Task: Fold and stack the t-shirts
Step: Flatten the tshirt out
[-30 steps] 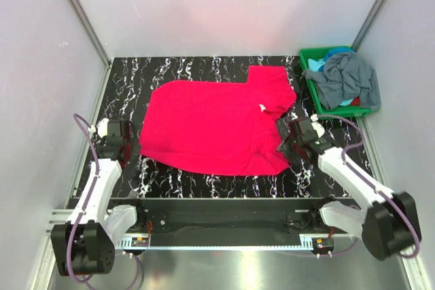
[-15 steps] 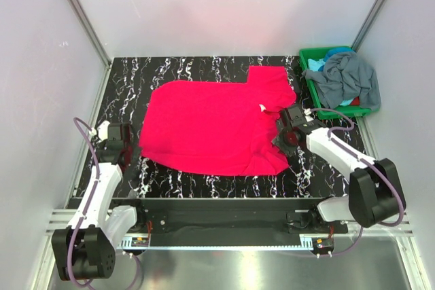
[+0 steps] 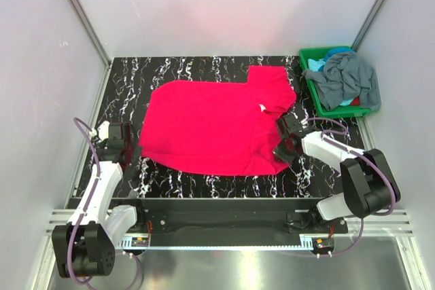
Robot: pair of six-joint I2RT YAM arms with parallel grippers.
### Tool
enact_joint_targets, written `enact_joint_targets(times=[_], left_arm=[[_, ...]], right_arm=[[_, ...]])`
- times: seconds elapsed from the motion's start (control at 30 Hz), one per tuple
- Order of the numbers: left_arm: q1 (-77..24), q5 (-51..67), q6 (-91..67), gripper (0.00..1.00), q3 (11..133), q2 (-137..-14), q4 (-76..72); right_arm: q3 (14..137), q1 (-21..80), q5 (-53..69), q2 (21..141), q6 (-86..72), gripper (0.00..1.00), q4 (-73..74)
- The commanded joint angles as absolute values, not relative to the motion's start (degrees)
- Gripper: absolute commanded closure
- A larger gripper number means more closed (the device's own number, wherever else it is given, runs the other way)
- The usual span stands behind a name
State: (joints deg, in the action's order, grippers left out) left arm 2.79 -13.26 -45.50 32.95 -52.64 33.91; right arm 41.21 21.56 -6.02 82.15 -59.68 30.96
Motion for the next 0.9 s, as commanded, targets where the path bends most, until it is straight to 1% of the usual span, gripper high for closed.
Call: enact_joint_targets(times=[0.0, 0.13, 0.17, 0.23, 0.33, 0.37, 0.4, 0.43, 0.53, 0.6, 0.67, 0.7, 0.77, 0.87], left_arm=[[3.08, -13.36, -46.32, 1.0, 32.87, -52.56, 31.46], [3.08, -14.06, -46.67, 1.0, 32.26, -52.65, 31.46], [3.08, -13.98, -46.58, 1.0, 32.17, -52.65, 31.55], [3.08, -13.54, -46.84, 1.0, 31.82, -53.17, 31.47], [3.16, -12.66, -47.11, 1.0, 31.55, -54.05, 31.29], [3.08, -12.22, -47.02, 1.0, 31.47, -54.14, 31.2], [3.16, -11.96, -46.93, 1.0, 31.29, -54.14, 31.03], [3.16, -11.95, -46.85, 1.0, 31.29, -53.97, 31.03], [3.08, -12.22, -46.5, 1.0, 31.2, -52.83, 31.11], [3.08, -12.22, -46.32, 1.0, 31.2, -52.12, 31.11], [3.08, -12.22, -46.32, 1.0, 30.94, -51.33, 31.11], [3.08, -12.39, -46.32, 1.0, 30.85, -50.98, 31.03], [3.08, -12.31, -46.32, 1.0, 30.59, -50.72, 30.85], [3.16, -11.69, -46.05, 1.0, 30.59, -50.8, 30.41]], right_arm=[[42.8, 21.36, -7.73, 79.73, -56.61, 1.0, 29.27], [43.15, 21.36, -13.7, 71.82, -55.02, 1.0, 35.05], [42.98, 21.36, -16.32, 70.15, -55.28, 1.0, 38.11], [41.84, 21.36, -17.75, 65.84, -57.11, 1.0, 40.07], [39.91, 21.36, -15.13, 63.02, -57.92, 1.0, 39.65], [39.64, 21.36, -12.33, 62.93, -57.22, 1.0, 37.2], [40.07, 21.36, -10.91, 63.54, -56.69, 0.9, 36.13], [40.95, 21.36, -10.03, 64.68, -55.47, 0.83, 35.78], [47.79, 21.36, -6.95, 72.57, -53.97, 0.72, 38.83], [53.84, 21.36, -6.07, 80.19, -54.4, 0.73, 44.89], [56.94, 21.44, -5.28, 84.36, -56.51, 0.76, 49.54], [58.61, 21.62, -5.1, 87.07, -57.3, 0.76, 50.35], [60.2, 21.71, -5.36, 89.63, -59.58, 0.73, 50.71], [61.61, 21.71, -5.36, 92.1, -62.48, 0.72, 50.54]])
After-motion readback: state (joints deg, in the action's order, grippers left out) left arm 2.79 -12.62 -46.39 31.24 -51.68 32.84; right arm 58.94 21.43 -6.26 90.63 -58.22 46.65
